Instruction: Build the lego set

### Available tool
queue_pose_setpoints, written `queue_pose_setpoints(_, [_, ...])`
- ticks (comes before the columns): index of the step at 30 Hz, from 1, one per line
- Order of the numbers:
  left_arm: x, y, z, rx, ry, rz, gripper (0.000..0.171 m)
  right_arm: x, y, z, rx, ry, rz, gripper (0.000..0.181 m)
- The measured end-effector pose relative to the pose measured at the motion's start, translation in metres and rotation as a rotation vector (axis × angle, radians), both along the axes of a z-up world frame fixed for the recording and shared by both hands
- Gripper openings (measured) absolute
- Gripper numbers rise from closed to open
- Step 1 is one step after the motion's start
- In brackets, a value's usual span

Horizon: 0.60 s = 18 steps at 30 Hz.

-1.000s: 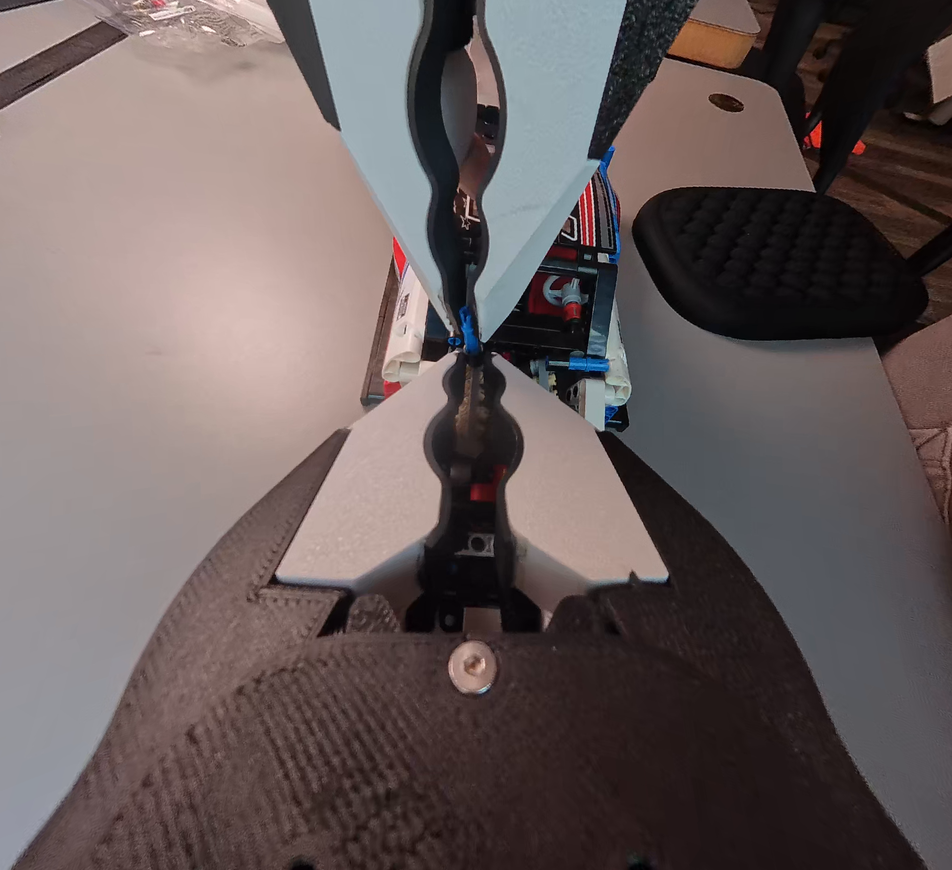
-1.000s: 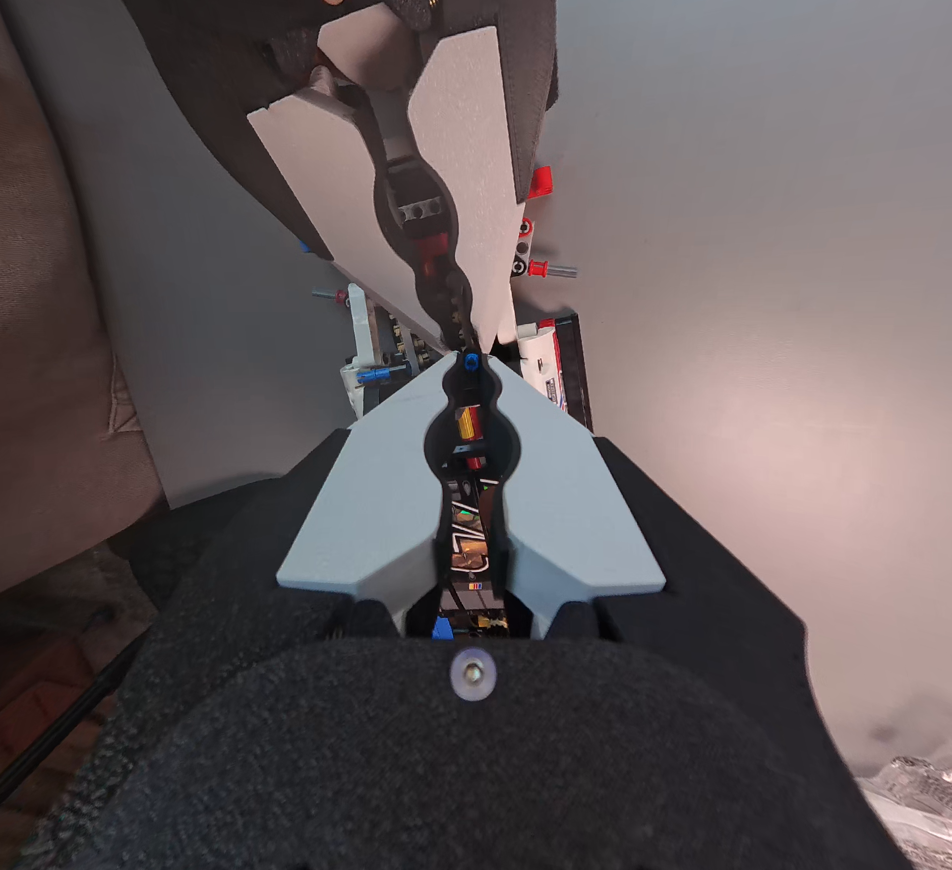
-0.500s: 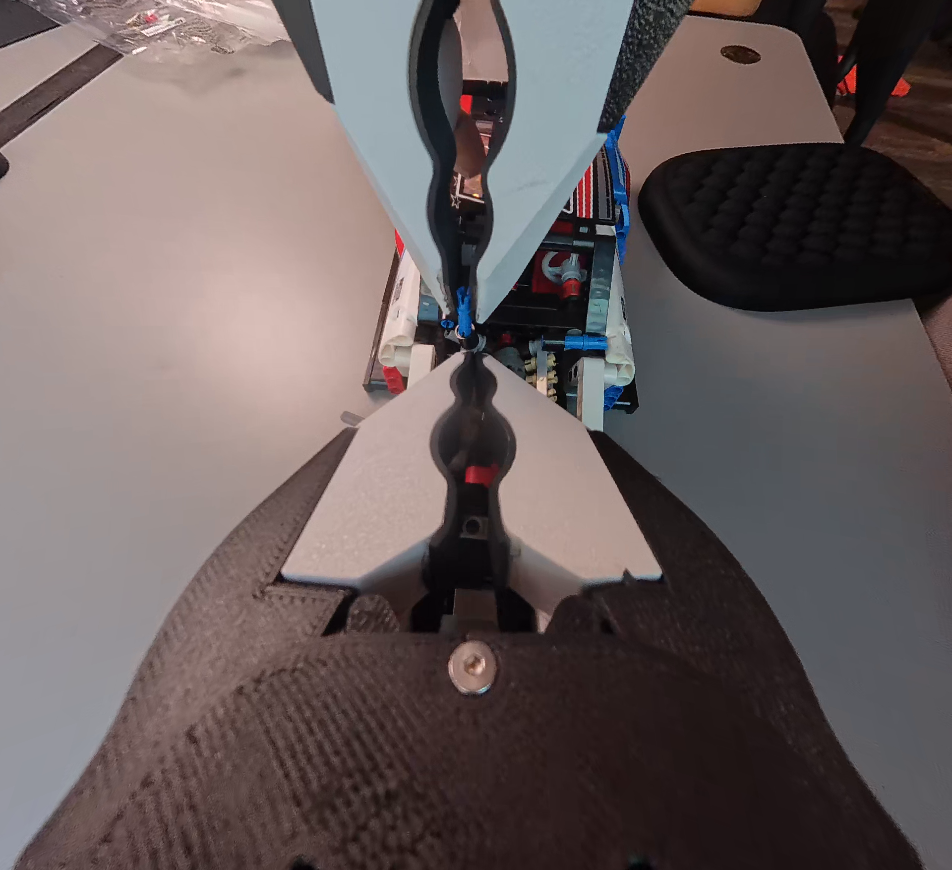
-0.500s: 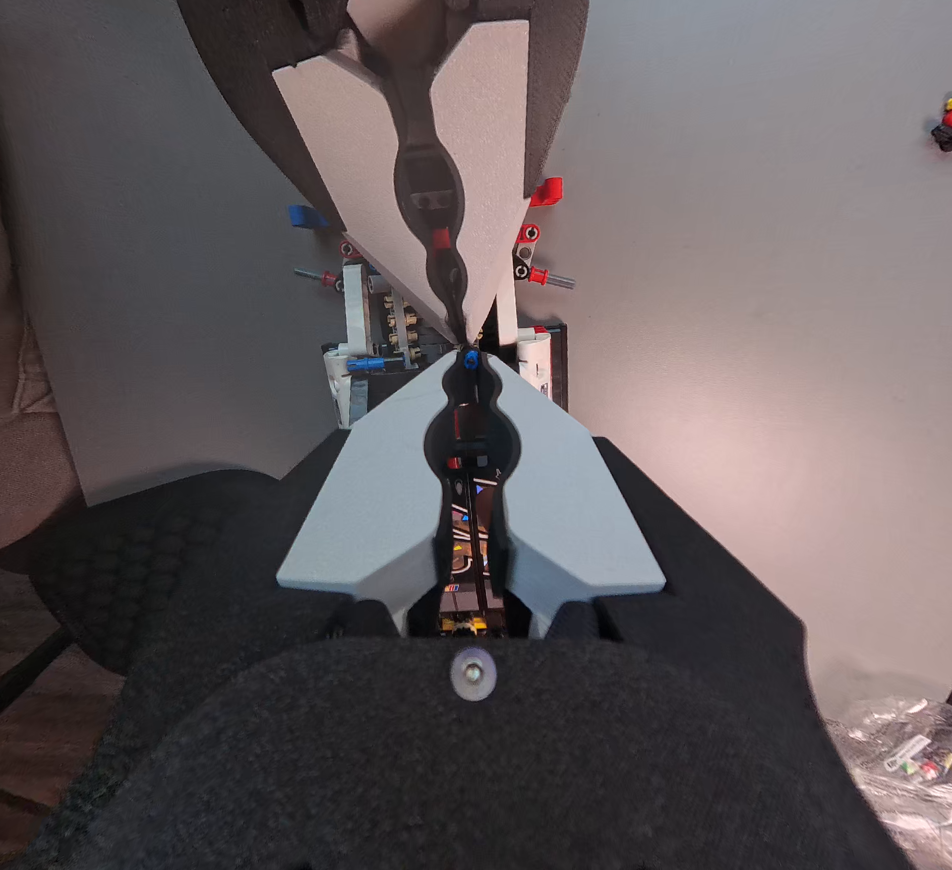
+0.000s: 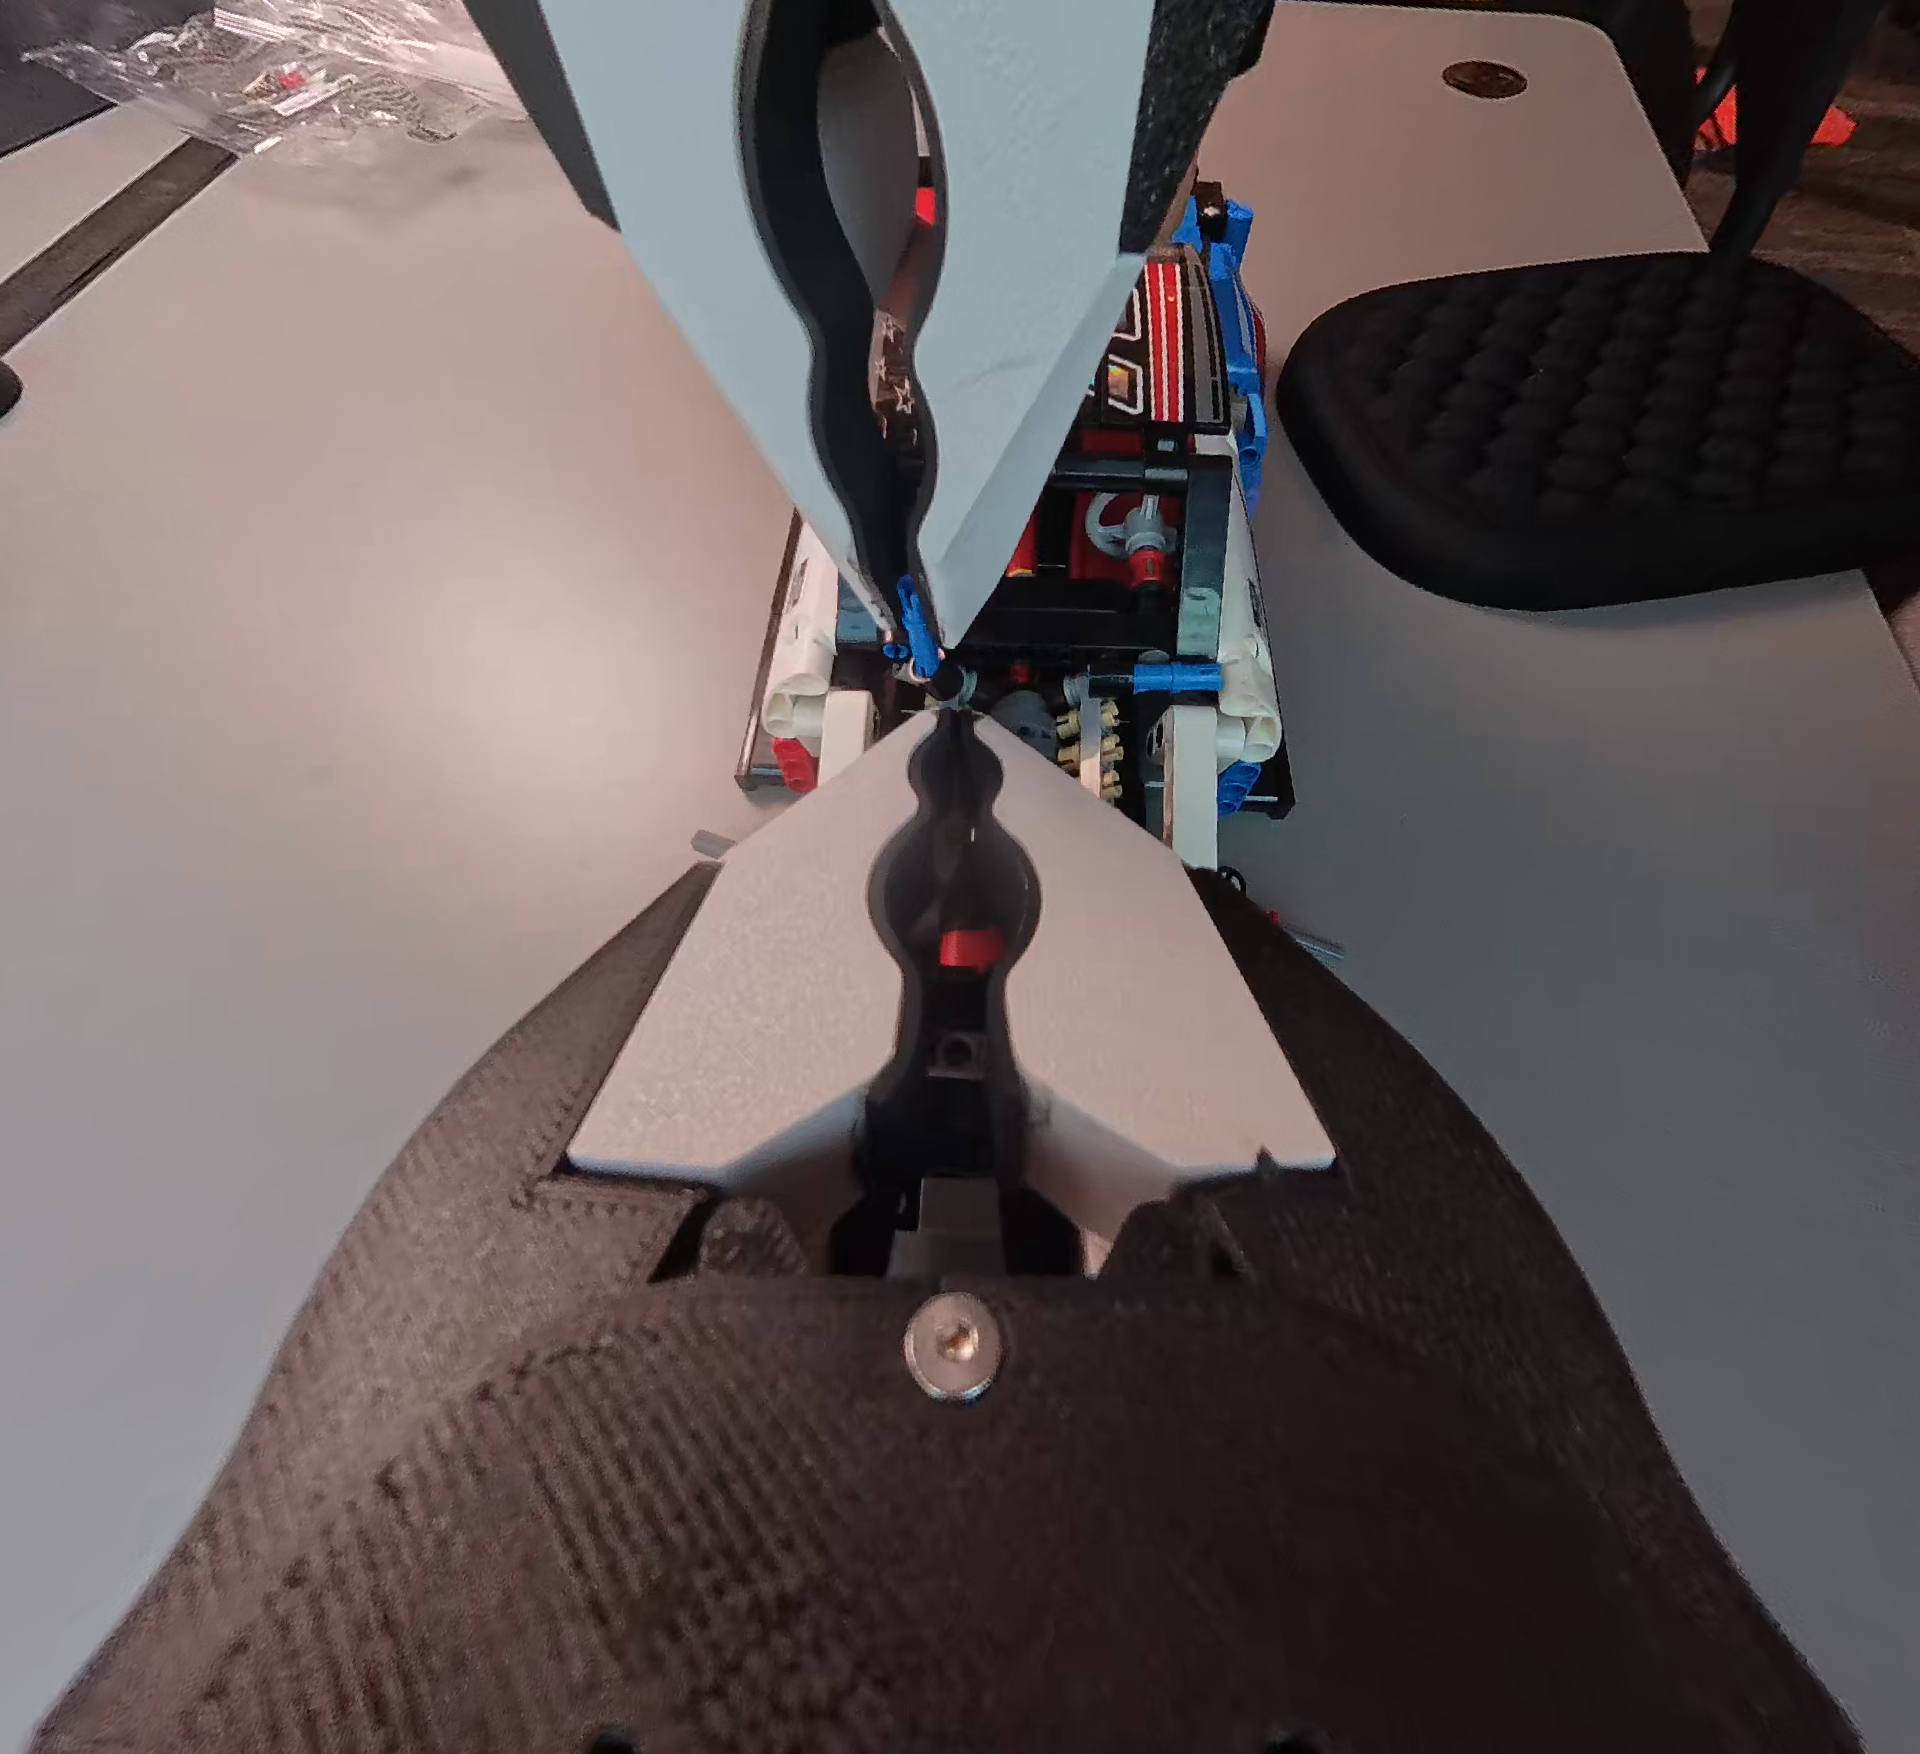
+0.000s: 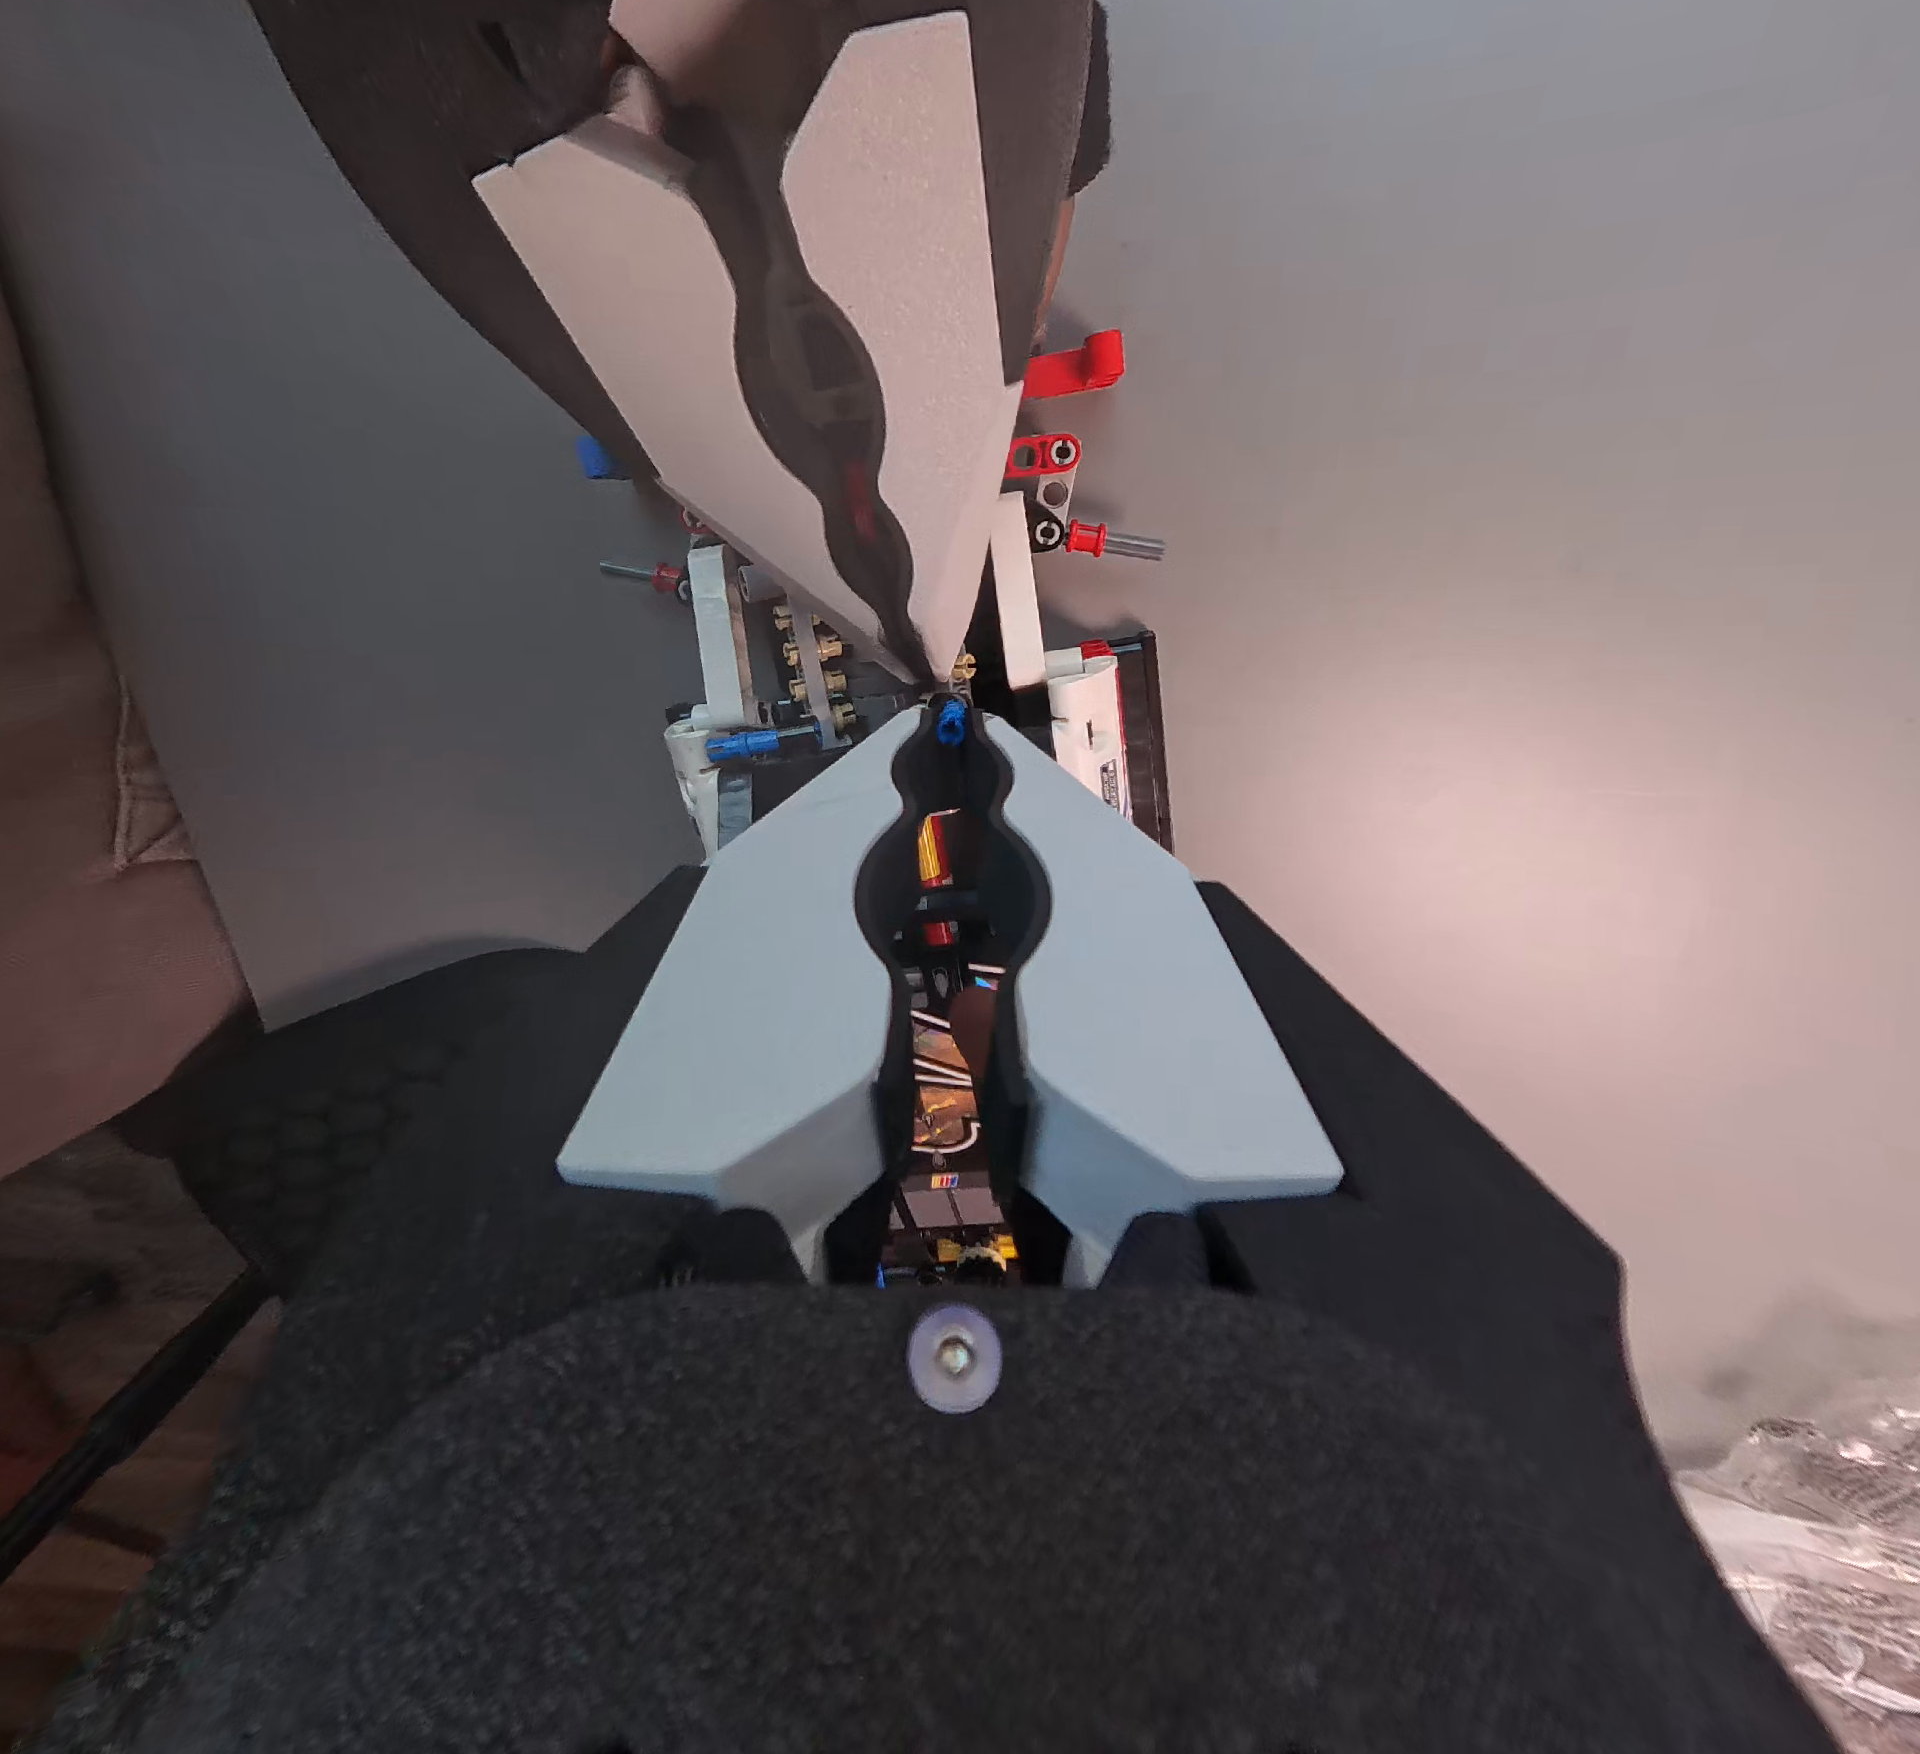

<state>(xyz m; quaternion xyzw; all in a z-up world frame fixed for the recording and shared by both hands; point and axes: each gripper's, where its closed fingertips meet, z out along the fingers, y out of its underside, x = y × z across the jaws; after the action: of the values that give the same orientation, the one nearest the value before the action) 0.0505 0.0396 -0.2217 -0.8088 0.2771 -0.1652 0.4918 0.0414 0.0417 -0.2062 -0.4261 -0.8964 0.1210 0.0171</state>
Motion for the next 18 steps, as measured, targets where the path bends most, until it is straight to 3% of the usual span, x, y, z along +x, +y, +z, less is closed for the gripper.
queue_pose_setpoints(4, [-0.003,0.006,0.006,0.023,0.007,0.032,0.000,-0.002,0.002,0.001,-0.023,0.007,-0.040,0.002])
queue_pose_setpoints(10, [0.003,0.008,0.006,-0.070,-0.094,-0.003,0.013,-0.002,0.005,0.002,-0.092,0.030,-0.098,0.002])
queue_pose_setpoints(18, [0.005,0.016,0.006,-0.158,-0.160,-0.022,0.008,-0.002,0.006,0.002,-0.139,0.041,-0.099,0.002])
